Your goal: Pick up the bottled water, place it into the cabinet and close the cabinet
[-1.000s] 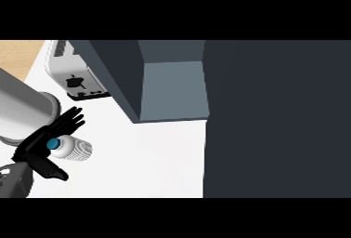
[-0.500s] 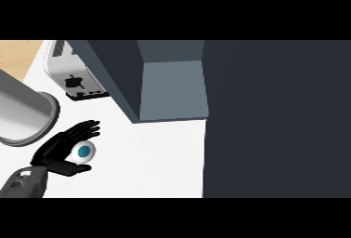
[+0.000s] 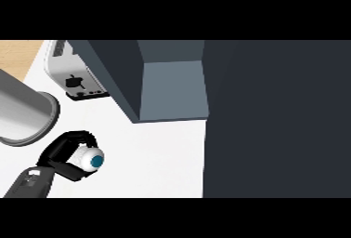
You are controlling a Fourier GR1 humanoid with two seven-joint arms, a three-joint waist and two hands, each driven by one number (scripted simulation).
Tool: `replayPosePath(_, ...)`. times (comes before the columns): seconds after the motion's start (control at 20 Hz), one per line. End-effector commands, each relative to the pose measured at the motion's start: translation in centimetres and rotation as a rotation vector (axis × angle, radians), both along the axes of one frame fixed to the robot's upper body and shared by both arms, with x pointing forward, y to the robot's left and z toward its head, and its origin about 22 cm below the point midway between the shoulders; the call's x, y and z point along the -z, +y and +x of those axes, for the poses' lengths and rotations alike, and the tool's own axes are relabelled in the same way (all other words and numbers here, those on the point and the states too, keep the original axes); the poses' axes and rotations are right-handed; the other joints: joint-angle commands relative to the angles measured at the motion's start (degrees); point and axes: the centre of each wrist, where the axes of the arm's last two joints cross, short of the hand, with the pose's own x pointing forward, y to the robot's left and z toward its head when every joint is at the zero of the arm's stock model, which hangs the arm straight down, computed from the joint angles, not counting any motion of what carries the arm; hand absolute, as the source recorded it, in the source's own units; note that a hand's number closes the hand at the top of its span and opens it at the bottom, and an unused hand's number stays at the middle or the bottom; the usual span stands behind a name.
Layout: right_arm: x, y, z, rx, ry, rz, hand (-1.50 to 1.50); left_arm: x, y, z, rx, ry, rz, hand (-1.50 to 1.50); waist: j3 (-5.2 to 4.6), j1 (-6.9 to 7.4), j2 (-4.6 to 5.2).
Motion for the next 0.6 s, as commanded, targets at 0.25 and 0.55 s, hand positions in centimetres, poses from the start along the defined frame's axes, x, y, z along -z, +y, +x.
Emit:
replayPosePath(0.25, -4.0, 0.1, -1.1, 0.015, -0.040, -0.023, -1.50, 4.3, -4.7, -3.0, -0.129, -0.228, -0.040, 1.50, 0.08, 1.46, -0.37)
replayPosePath(0.55, -2.9, -0.2, -1.6, 0.025, -0.014, -0.016, -1.50, 6.4, -10.9, -4.4, -0.373, -0.239, -0.057, 1.50, 0.33, 1.86, -0.84)
